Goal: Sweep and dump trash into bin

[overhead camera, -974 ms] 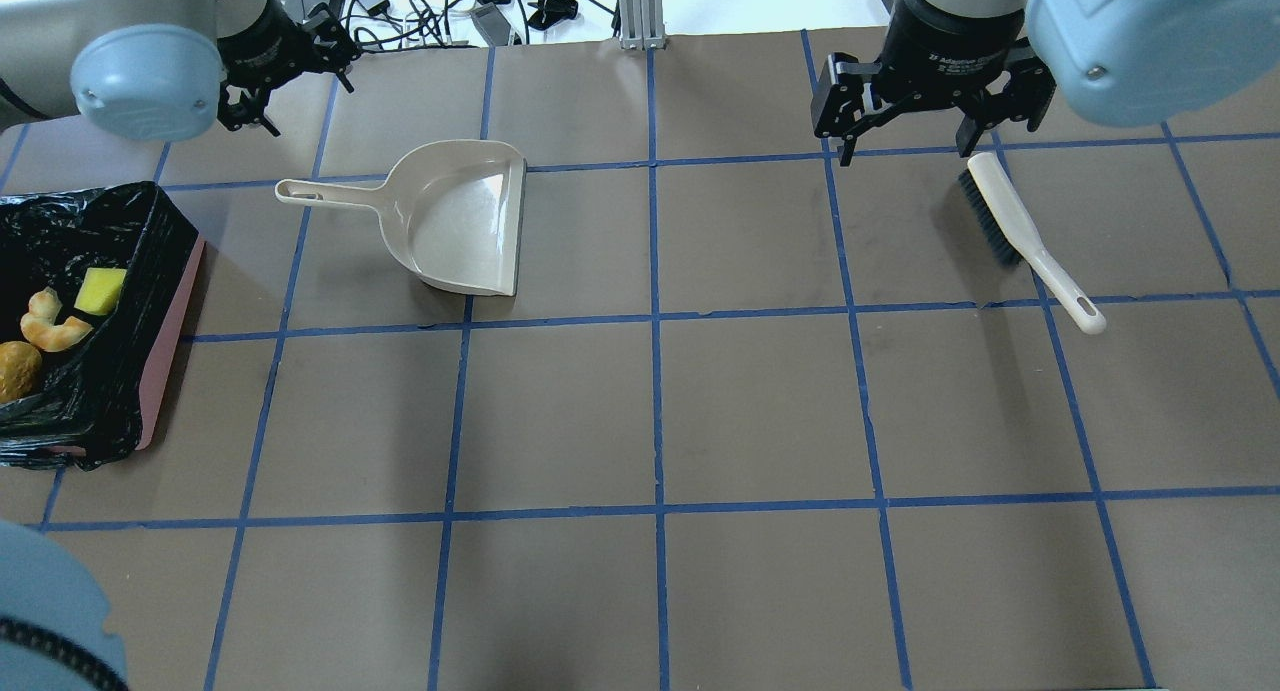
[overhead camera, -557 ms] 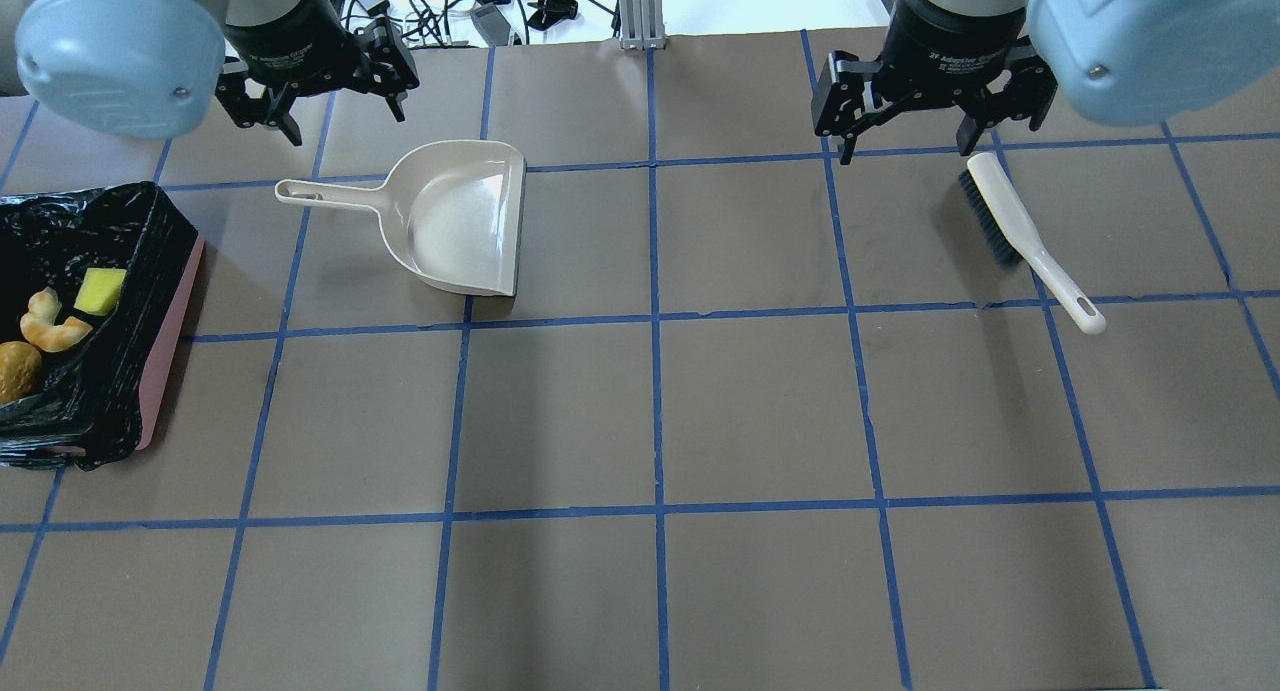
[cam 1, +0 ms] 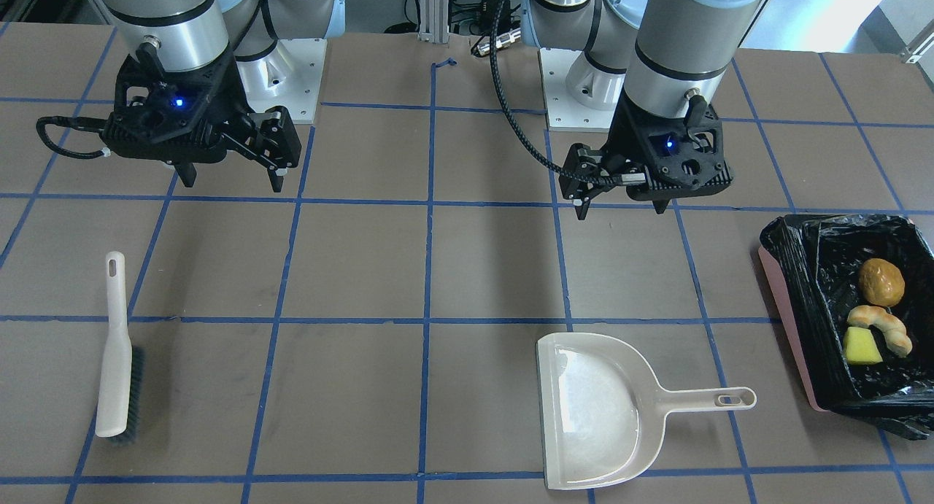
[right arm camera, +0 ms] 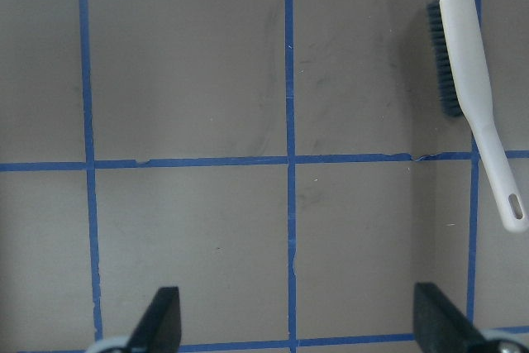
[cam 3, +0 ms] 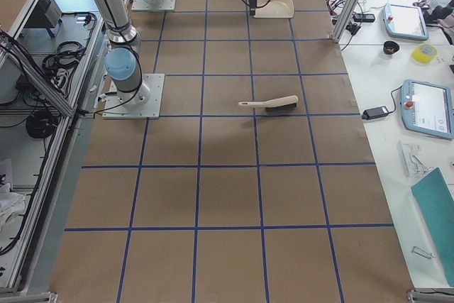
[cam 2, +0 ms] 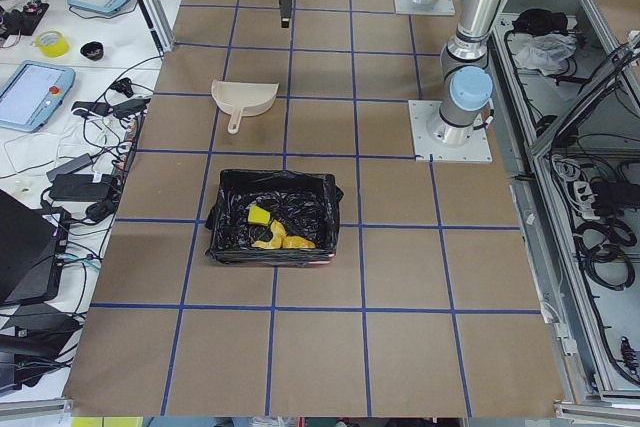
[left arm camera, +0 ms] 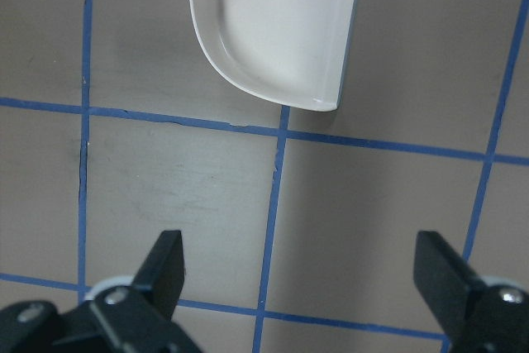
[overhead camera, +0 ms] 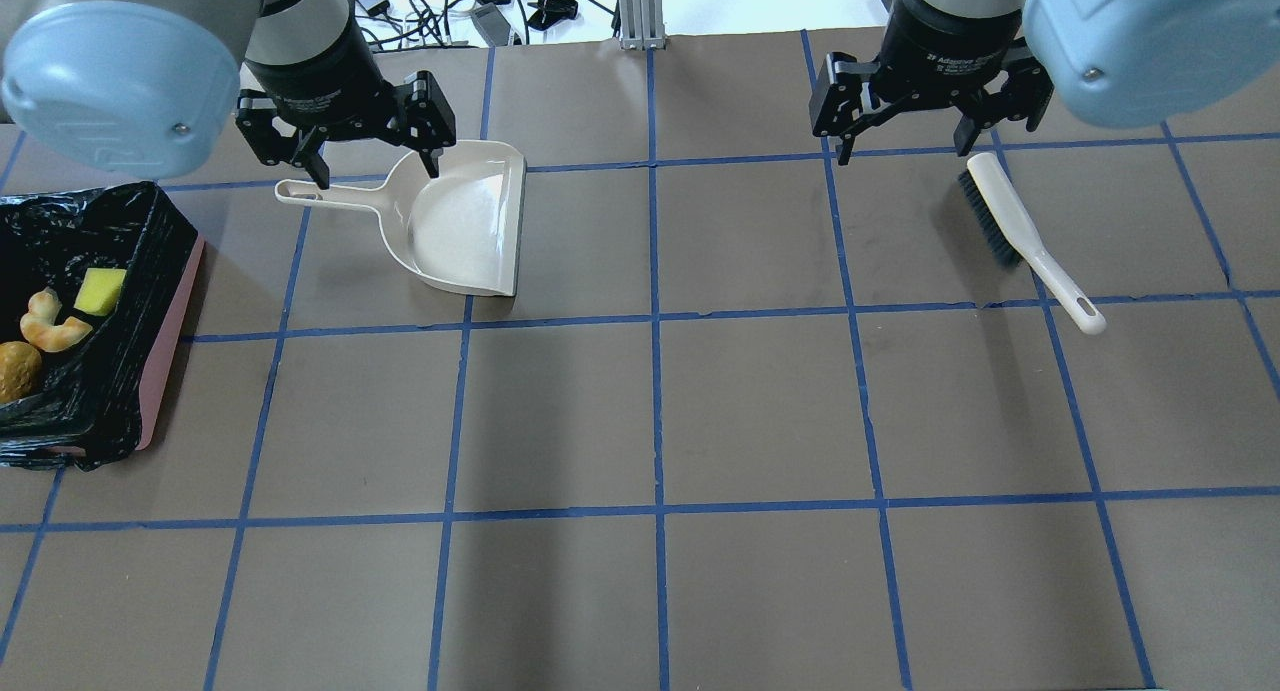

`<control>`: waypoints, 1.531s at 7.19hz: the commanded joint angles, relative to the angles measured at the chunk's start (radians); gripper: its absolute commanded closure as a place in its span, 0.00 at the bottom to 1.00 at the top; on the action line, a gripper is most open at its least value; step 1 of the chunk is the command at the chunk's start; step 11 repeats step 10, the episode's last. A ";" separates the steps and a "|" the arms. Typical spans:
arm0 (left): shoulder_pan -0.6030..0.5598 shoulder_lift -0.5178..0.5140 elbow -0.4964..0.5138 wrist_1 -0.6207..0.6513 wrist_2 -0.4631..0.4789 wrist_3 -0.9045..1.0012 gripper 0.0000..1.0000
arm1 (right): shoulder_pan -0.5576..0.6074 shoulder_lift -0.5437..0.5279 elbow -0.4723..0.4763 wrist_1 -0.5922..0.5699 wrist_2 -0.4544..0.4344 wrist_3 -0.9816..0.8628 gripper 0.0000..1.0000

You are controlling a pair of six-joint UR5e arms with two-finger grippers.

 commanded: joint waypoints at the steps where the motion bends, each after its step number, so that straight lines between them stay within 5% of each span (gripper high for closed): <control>1: 0.107 0.026 0.000 -0.088 -0.019 0.243 0.00 | -0.001 0.002 0.000 -0.002 0.001 0.000 0.00; 4: 0.166 0.077 0.000 -0.120 -0.083 0.278 0.00 | -0.003 0.002 0.000 -0.014 0.001 0.001 0.00; 11: 0.166 0.081 -0.018 -0.102 -0.069 0.261 0.00 | -0.003 0.001 0.000 -0.011 -0.001 0.001 0.00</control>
